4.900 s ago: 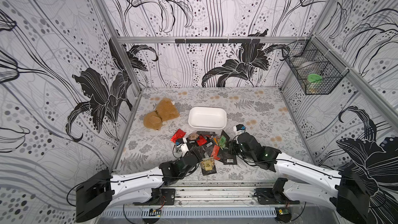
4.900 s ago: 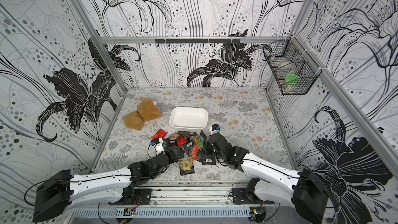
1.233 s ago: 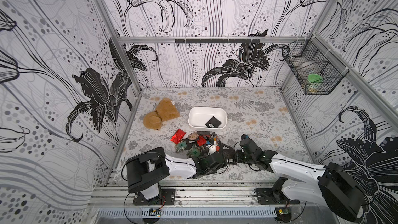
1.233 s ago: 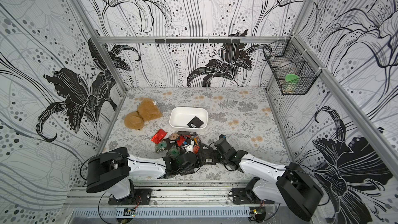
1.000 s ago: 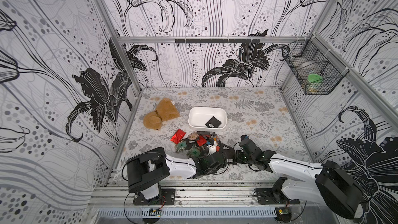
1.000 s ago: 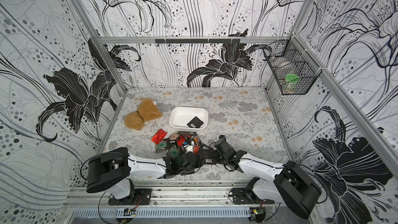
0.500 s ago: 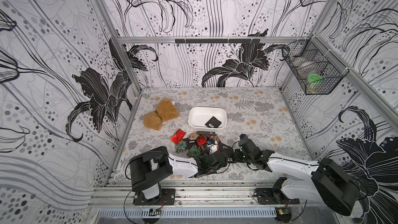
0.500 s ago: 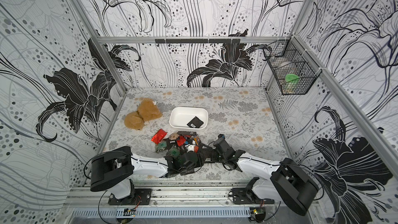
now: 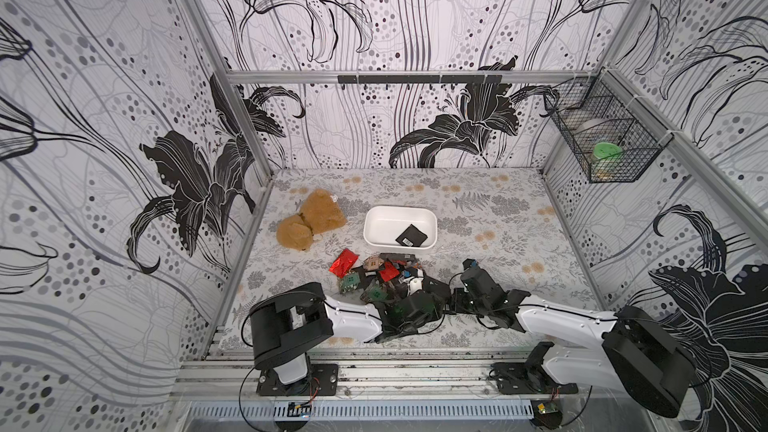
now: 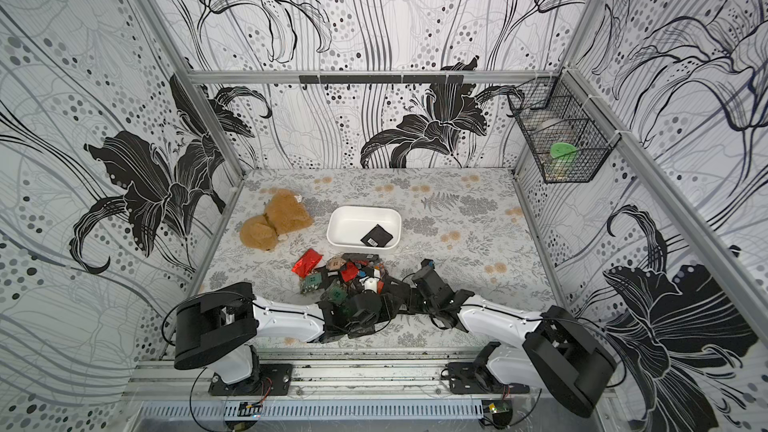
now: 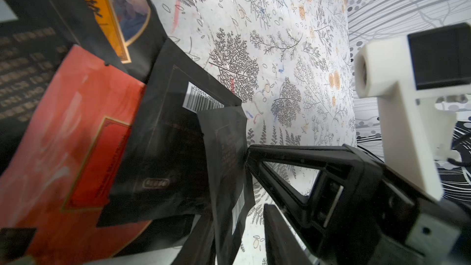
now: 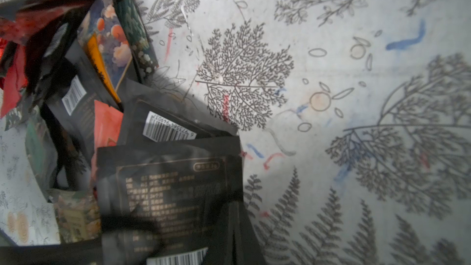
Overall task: Put the tea bags into the storage box
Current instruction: Pick up the tea bag from the center of the board.
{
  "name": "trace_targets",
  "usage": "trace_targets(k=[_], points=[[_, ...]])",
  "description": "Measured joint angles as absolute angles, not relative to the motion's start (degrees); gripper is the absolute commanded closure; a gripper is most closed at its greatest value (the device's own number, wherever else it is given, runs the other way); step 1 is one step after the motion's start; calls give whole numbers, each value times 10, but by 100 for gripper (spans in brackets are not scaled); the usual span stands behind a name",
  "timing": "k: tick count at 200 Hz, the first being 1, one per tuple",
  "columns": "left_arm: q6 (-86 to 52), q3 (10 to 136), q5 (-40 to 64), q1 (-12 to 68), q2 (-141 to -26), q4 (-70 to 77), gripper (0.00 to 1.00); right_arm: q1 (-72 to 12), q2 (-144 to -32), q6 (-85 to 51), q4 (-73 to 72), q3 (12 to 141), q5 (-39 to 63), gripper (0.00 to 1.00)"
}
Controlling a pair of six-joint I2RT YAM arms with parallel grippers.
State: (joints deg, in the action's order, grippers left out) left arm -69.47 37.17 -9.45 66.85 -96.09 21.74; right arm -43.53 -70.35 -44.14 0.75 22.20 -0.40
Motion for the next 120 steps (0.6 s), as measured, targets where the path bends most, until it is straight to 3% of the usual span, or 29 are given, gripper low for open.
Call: trace_targets(k=[49,65,97,120], points=[[-702,373,-89,662,-979,232,71,-435,-695,-441,4,215,-4,92],[-704,374,-83,659,-988,238,78,-435,-692,-441,3,213,-4,91],[-705,379,-66,658,-995,247,79,-435,-685,-441,3,208,-4,90],[-704,379,-58,656,-995,252,96,-435,-679,-441,3,204,-4,90]])
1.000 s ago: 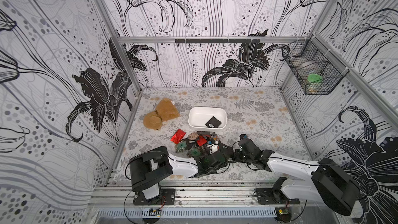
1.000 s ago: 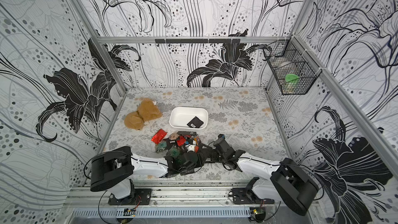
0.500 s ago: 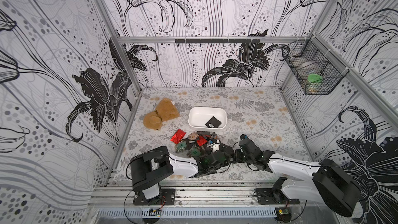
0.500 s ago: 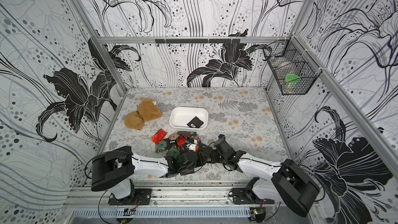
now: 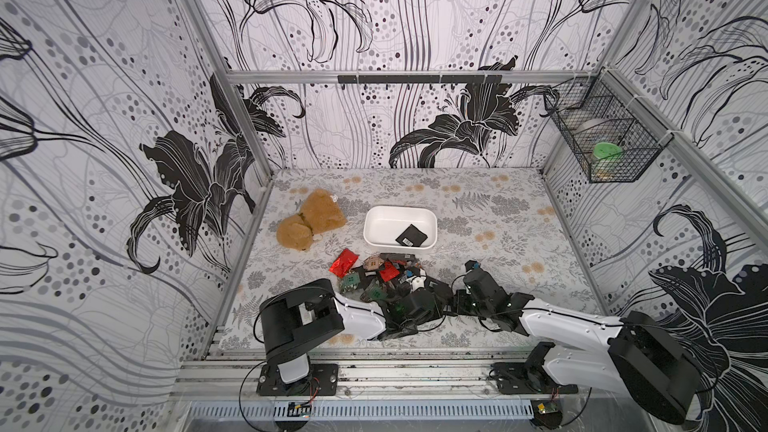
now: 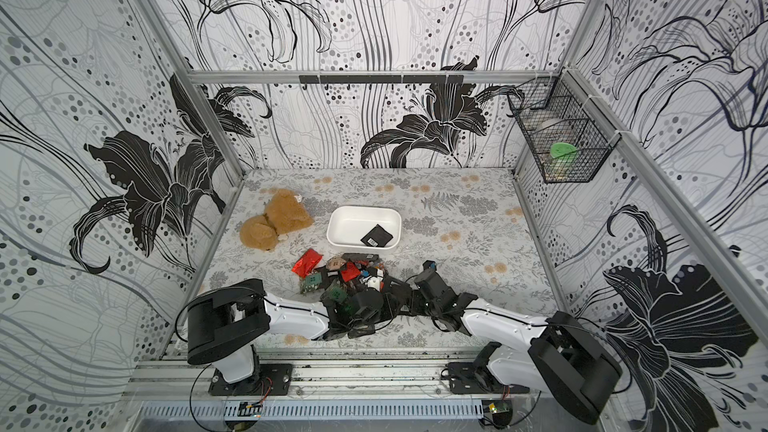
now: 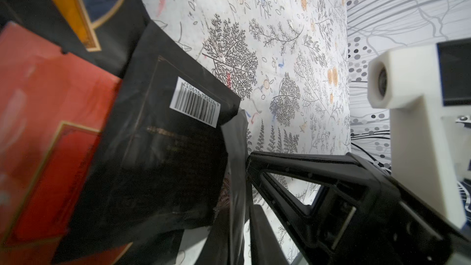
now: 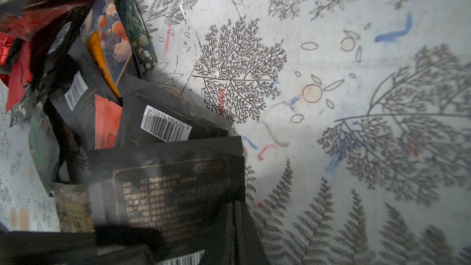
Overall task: Put the tea bags into the storage box
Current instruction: Pick up the tea bag from the center of the board, then place the tea bag in the storage box.
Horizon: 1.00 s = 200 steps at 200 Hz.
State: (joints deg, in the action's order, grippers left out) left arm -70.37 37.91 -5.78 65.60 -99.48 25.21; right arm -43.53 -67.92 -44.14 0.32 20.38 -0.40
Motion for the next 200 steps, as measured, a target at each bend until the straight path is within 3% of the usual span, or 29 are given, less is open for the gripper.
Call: trace_targets(k=[14,51,107,132,167,200], points=[[-702,379,-53,655,-995,253,100,-435,-675,-441,4,202,-4,90],[-701,376,-51,651,-978,247,100,-435,-607,-430,29,189,-33,85],[-674,352,-54,644,-816,210,100,-435,-448,-381,43,180,-132,78],[-633,404,-82,625,-763,133,100,-435,-412,-360,39,155,-160,75],[-574,513,-97,535,-785,69,100,-435,-374,-327,34,138,-158,75],[-526,611,-126,453,-877,13,100,-435,-350,-311,27,137,-154,74]])
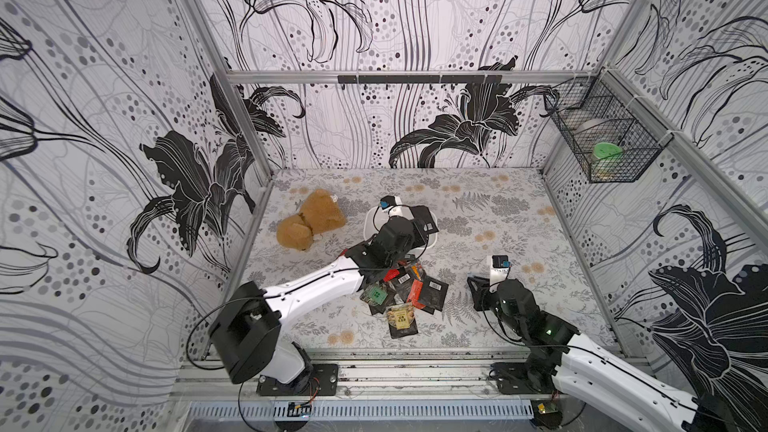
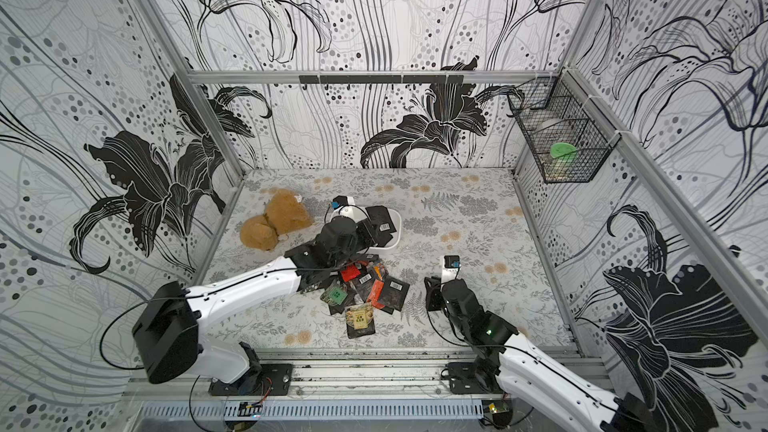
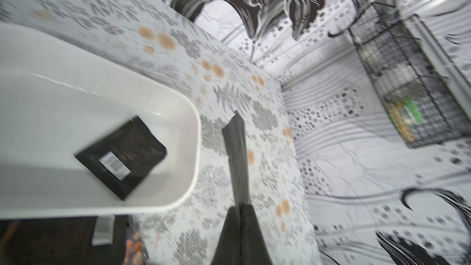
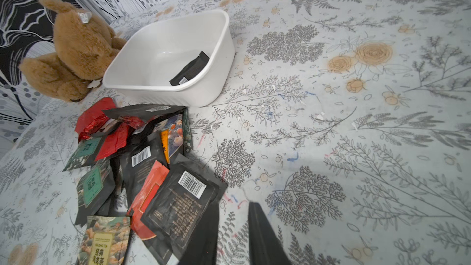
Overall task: Put the tea bags into the storage box
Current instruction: Place the tea bag in the storage box.
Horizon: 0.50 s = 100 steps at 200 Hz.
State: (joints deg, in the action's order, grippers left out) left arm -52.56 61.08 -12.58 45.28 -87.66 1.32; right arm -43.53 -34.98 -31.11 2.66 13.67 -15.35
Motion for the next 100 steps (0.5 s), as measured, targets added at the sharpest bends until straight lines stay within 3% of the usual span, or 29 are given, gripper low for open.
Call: trace_targets(k=[78,83,89,95,100], points=[[-493,663,-133,394,-1003,-50,100,-435,-329,-305,21,121,-142,73],[-492,664,-133,392,-1003,-51,94,-435,-329,-305,21,121,-142,73],[-490,666,-133,391,-1003,-52,80,-435,-329,-305,21,121,-142,73],[-489,668,-133,389,-1003,-52,54,-435,-329,-305,21,121,-142,73],[-487,668,-134,388,-1003,-52,42,-435,-329,-305,21,121,-142,73]])
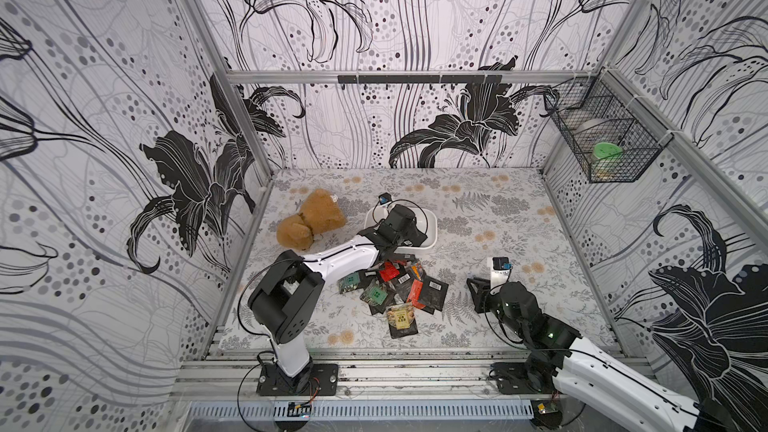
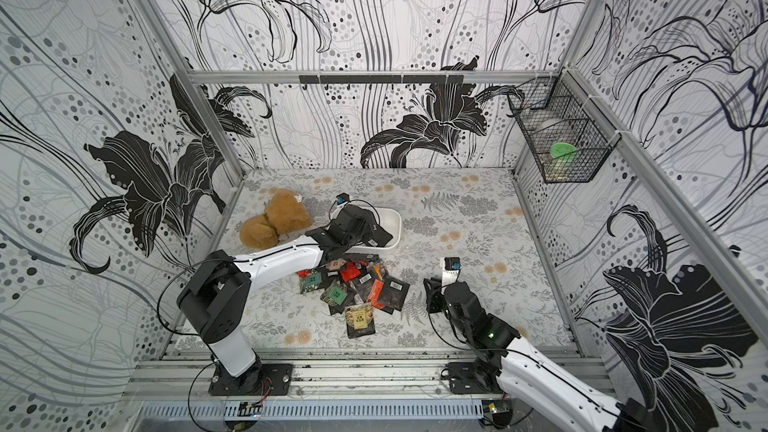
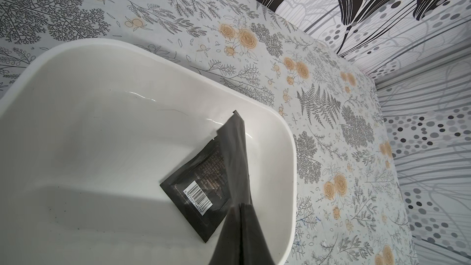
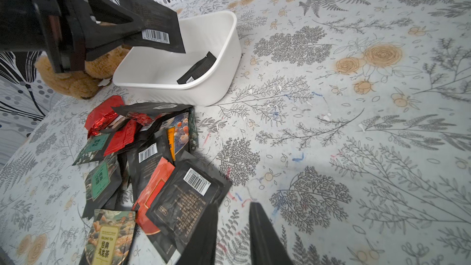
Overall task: Put the tea bags into the storage box
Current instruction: Place the tea bag in the storage box, then pick up the tea bag from the center of the board.
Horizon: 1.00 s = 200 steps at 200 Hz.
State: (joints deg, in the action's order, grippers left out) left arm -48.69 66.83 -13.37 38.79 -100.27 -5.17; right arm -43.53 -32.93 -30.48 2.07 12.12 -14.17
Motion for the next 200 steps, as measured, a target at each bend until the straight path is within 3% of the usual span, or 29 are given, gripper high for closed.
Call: trace_targets(k=[12,22,77,122,150,200], points=[[-483,668,-140,388,-1001,-56,21,-435,-329,-305,21,121,-142,73],[-480,668,-150,388,-998,-63,12,-435,-329,-305,21,121,-142,73],[-472,621,-195,386,-877,-95,10,-435,-339,-306,19,121,-141,70],[-478,476,-121,389,-721,-58,16,-435,-406,-327,39,139,-128,67],[-508,385,-92,443,-660,-55,20,-435,-494,-354,77,207,-84,65],[-605,269,-104,583,-574,-53,43,-474,-558,-399,66,243,15,64]])
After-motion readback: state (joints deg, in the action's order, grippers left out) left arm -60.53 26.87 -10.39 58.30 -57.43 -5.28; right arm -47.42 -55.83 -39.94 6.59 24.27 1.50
